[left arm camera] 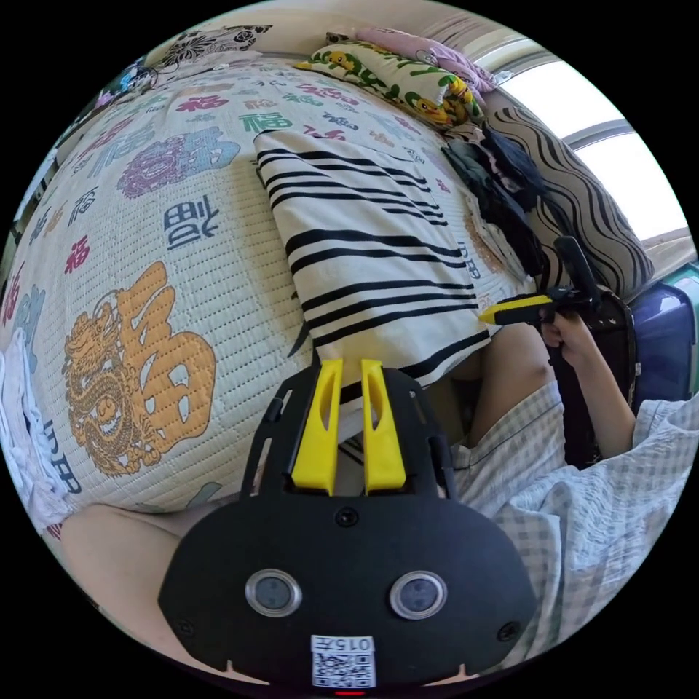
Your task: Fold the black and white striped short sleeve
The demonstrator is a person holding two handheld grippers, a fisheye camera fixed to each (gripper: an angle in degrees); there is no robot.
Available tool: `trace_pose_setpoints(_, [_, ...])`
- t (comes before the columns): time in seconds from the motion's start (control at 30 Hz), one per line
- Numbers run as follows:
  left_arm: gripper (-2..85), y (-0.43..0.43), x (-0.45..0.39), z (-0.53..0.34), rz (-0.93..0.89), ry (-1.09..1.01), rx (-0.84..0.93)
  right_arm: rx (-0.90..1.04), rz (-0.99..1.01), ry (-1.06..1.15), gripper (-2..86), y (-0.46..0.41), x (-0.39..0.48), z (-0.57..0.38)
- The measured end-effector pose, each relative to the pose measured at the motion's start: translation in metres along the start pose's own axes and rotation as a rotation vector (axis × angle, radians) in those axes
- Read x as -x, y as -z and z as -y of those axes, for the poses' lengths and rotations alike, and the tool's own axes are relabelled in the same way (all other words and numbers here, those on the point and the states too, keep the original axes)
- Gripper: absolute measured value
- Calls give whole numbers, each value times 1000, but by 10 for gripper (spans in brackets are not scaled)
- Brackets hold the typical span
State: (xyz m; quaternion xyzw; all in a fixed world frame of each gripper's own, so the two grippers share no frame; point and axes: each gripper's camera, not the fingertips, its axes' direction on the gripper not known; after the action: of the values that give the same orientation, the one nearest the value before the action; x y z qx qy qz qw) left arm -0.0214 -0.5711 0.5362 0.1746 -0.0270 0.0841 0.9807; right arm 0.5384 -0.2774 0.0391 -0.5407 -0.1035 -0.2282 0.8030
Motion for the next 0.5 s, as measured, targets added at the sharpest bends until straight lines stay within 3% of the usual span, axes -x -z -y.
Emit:
trace_pose_setpoints(0.2, [26,6,4,-1,-2,-14,46,57,-37,25,-7,-8,-7,18])
trace_pose_setpoints(0.27, [18,6,7,3,10,-28,92,57,23,8,-5,-1,-17,23])
trace_pose_setpoints(0.33, [17,19,19,14,-15,-21,142,-76,212,3,7,29,-37,25])
trace_pose_setpoints(0.5, [67,93,77,64,-150,58,-138,-358,335,11,92,97,-86,61])
